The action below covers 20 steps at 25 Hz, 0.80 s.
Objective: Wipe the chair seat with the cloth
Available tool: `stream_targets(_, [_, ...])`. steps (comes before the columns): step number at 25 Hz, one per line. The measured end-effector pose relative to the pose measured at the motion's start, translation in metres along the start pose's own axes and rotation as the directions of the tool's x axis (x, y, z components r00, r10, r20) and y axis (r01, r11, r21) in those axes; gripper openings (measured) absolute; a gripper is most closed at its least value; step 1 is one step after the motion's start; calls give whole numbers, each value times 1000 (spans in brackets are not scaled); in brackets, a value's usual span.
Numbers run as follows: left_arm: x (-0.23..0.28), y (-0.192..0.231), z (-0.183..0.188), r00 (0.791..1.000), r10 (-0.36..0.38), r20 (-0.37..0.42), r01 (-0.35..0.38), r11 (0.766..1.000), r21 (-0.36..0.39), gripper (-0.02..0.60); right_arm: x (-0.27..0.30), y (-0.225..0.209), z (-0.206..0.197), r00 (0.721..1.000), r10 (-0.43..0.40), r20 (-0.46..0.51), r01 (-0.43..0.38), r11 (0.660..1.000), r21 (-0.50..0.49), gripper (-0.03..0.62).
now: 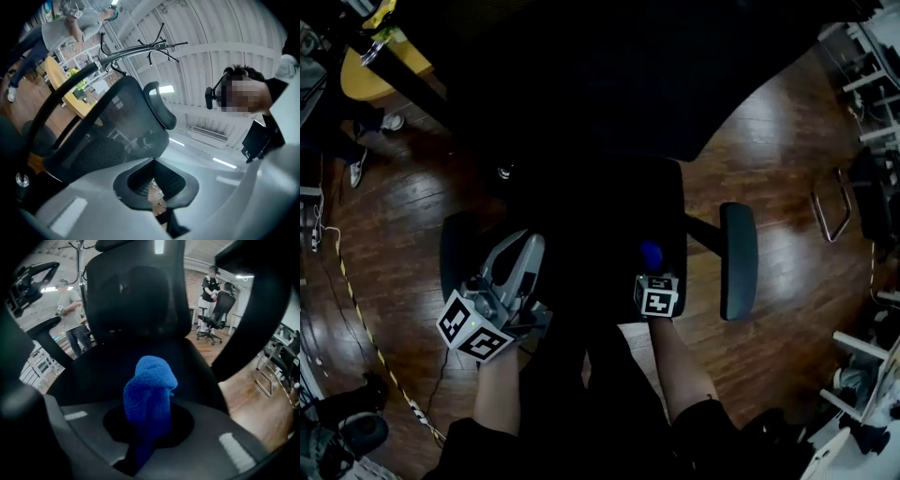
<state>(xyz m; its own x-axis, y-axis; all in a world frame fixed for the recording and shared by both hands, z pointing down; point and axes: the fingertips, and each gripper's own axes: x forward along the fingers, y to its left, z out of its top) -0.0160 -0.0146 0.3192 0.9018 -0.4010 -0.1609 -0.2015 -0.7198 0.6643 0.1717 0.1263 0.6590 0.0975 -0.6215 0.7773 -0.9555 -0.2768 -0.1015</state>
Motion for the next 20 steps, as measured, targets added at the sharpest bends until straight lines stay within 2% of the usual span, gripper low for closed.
stream_targets(2, [20,-11,-8,999,-36,-18,36,999,-4,-8,-14,-46,3,997,-73,11,73,997,30,34])
stream_targets(4, [36,-21,-14,998,-62,-27,62,998,-6,-8,-25,-76,3,995,-95,23,94,994,56,34])
stream_targets(8, [48,-33,-24,996,-80,-31,80,997,-13,-8,-31,-89,-1,995,-91,35,89,995,51,34])
stream_targets(12, [35,-27,-17,999,-44,-14,44,999,-2,-8,-33,-94,0,992,-117,41,116,993,29,34])
stream_targets(15, [11,-20,-5,999,5,38,-5,1000,-2,-8,-38,-70,2,994,-99,36,100,995,-24,34])
stream_targets(18, [-12,-14,10,993,62,97,-63,998,1,-8,-34,-5,2,999,20,37,-17,997,-77,34])
stream_targets(20, [-31,-10,23,985,105,136,-109,994,19,-8,-24,49,-1,992,125,3,-124,989,-82,34])
